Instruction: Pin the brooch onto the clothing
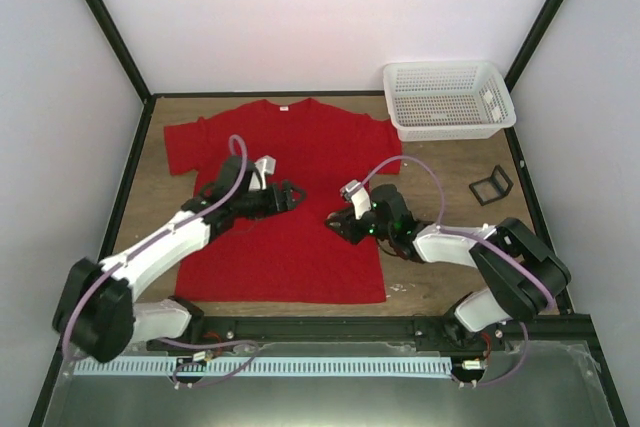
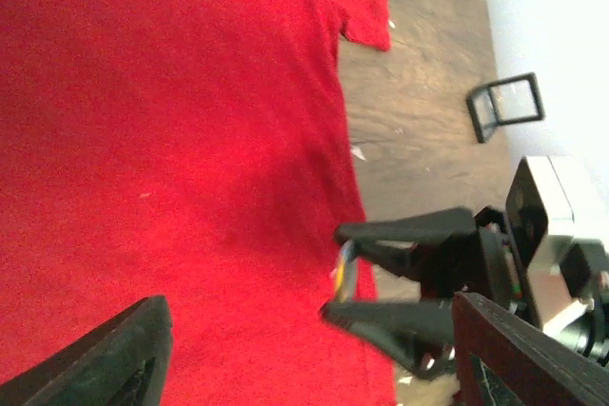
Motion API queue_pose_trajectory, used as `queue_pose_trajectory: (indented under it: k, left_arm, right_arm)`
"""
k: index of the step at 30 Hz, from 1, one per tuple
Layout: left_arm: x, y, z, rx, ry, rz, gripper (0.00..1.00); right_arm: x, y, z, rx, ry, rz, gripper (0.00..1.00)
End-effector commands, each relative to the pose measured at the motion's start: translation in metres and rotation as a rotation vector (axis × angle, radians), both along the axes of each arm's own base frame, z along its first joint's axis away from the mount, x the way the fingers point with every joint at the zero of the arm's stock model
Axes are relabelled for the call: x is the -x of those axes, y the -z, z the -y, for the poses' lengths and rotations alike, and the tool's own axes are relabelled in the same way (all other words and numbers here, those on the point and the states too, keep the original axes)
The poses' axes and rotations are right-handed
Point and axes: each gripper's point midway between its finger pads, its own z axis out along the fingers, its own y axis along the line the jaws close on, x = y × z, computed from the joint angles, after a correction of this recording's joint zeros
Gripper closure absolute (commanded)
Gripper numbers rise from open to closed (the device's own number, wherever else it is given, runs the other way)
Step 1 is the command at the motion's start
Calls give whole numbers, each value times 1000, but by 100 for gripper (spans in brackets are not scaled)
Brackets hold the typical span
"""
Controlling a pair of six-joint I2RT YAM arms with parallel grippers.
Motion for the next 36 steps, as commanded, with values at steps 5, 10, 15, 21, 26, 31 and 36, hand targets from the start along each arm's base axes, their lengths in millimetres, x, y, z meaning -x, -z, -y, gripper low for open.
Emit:
queue_pose_trajectory:
  k: [5, 10, 15, 21, 26, 31, 36]
  left_arm:
    - [-1, 8, 70, 187, 345, -138, 32]
    - [9, 32, 85, 124, 441, -191, 40]
    - [15, 48, 89, 79, 471, -215, 47]
    - [16, 58, 96, 66, 492, -236, 55]
    - [15, 62, 100, 64, 504, -241, 68]
    - [14, 62, 100, 67, 501, -238, 83]
    - [15, 61, 100, 74, 492, -238, 96]
  right_arm:
    - [10, -15, -17, -23, -82, 115, 62]
    - [10, -17, -18, -29, -85, 124, 61]
    - [11, -19, -19, -35, -90, 130, 62]
    - [11, -21, -18, -35, -85, 142, 61]
    - [11, -21, -18, -35, -87, 138, 62]
    - [11, -21, -18, -35, -86, 142, 62]
    - [11, -21, -18, -36, -87, 144, 62]
